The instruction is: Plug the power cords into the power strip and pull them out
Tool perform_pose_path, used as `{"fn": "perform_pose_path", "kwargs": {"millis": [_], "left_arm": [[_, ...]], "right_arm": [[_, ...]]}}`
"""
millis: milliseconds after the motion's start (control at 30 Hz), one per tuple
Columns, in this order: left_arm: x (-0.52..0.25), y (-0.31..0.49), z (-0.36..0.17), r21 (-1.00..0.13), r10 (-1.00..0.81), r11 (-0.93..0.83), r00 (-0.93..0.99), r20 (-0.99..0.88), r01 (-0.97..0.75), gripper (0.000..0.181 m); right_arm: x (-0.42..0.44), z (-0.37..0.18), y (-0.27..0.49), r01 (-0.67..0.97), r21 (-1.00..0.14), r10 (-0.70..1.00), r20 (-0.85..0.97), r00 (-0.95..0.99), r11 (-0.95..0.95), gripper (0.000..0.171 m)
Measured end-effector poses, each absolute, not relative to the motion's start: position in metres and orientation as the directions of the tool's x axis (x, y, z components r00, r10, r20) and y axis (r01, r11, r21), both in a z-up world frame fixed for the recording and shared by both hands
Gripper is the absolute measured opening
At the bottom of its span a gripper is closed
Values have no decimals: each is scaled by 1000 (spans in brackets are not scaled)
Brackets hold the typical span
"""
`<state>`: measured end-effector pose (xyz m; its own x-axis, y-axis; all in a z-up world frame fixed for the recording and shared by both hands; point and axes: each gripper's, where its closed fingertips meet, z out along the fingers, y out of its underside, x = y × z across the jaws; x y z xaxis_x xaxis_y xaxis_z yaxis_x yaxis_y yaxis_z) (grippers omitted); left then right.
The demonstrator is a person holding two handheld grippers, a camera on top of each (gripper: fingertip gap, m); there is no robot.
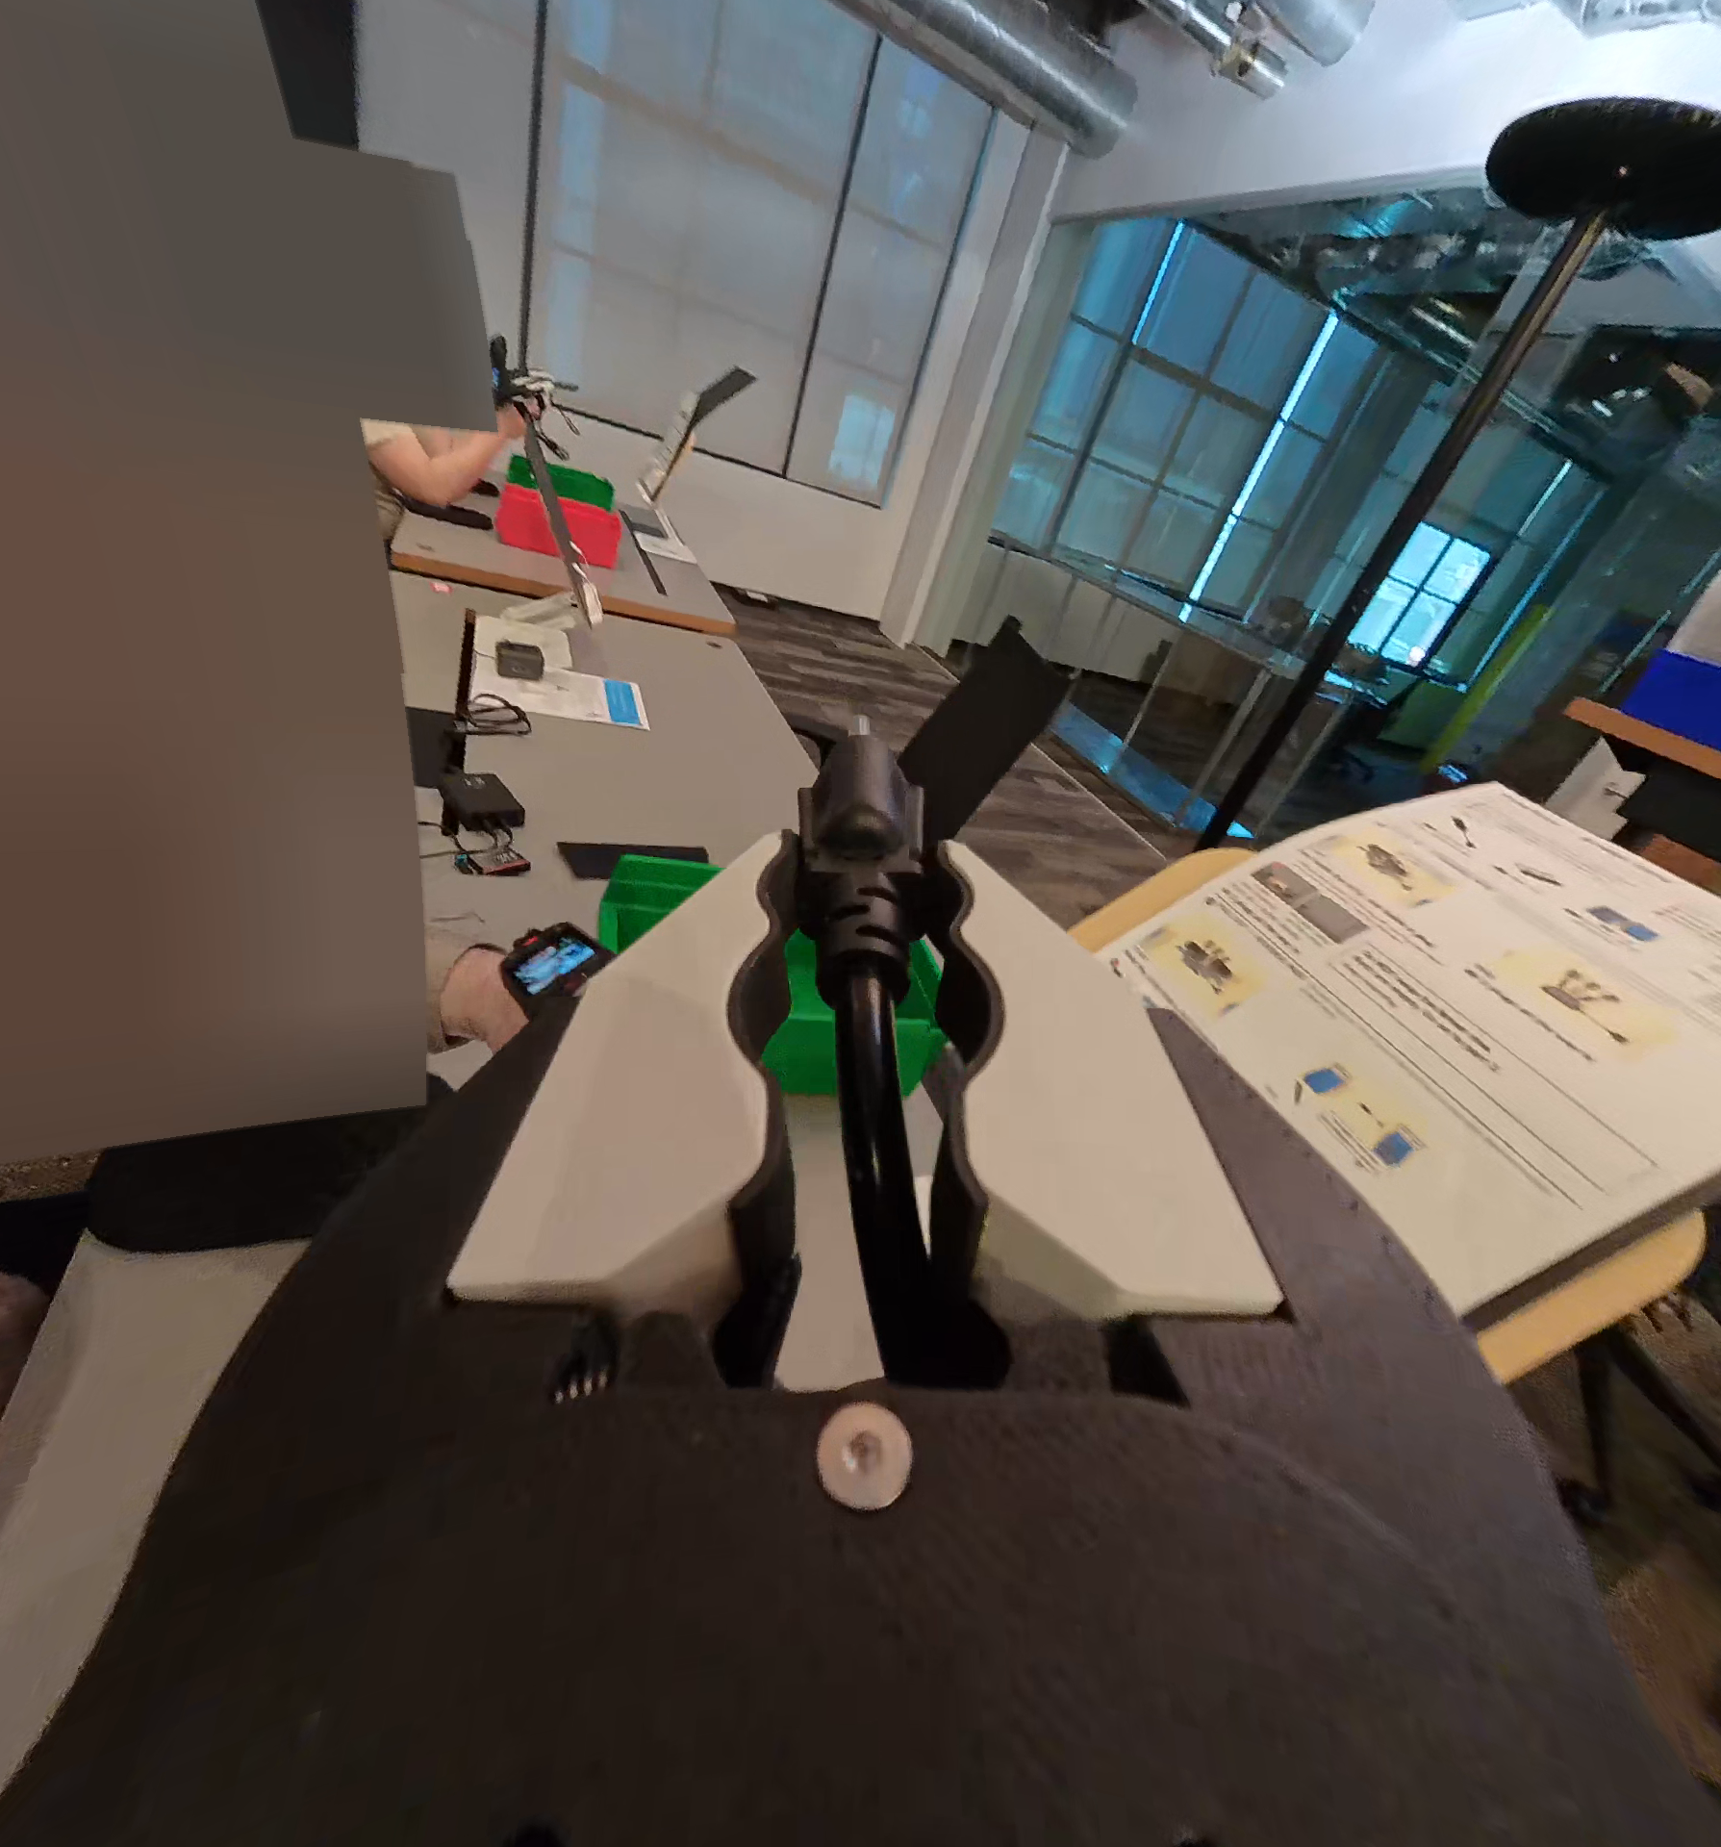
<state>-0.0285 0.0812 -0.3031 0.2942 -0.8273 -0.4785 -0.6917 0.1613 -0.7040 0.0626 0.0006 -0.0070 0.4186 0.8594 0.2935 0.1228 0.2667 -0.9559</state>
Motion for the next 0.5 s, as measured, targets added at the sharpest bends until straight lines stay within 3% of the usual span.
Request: {"fn": "perform_pose_path", "kwargs": {"millis": [200,433,500], "left_arm": [[12,81,-370,-679,-913,67,229,-337,-731,49],[25,96,-409,-661,-940,-49,258,-223,-749,51],[28,93,-412,-677,-951,-81,259,-167,-732,44]], "right_arm": [[78,-40,1,205,-956,857,280,432,209,23],[89,-74,10,252,-958,866,242,437,141,23],[91,-79,11,252,-958,867,236,439,133,22]]}}
